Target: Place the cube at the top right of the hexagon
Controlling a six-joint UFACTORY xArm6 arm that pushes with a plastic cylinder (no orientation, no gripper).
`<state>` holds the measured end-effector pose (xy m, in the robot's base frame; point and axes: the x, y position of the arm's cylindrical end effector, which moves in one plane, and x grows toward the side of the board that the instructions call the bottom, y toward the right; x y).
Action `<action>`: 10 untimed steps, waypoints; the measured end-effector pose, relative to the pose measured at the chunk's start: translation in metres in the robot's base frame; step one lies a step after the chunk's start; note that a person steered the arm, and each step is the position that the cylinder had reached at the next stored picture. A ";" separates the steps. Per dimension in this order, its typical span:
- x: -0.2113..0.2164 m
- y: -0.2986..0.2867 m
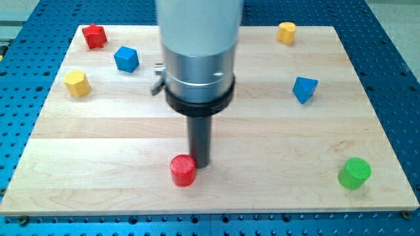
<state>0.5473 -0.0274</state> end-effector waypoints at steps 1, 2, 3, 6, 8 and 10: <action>-0.030 -0.013; -0.071 -0.022; -0.075 -0.054; -0.077 -0.075; -0.182 -0.056; -0.261 -0.077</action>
<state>0.2862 -0.1045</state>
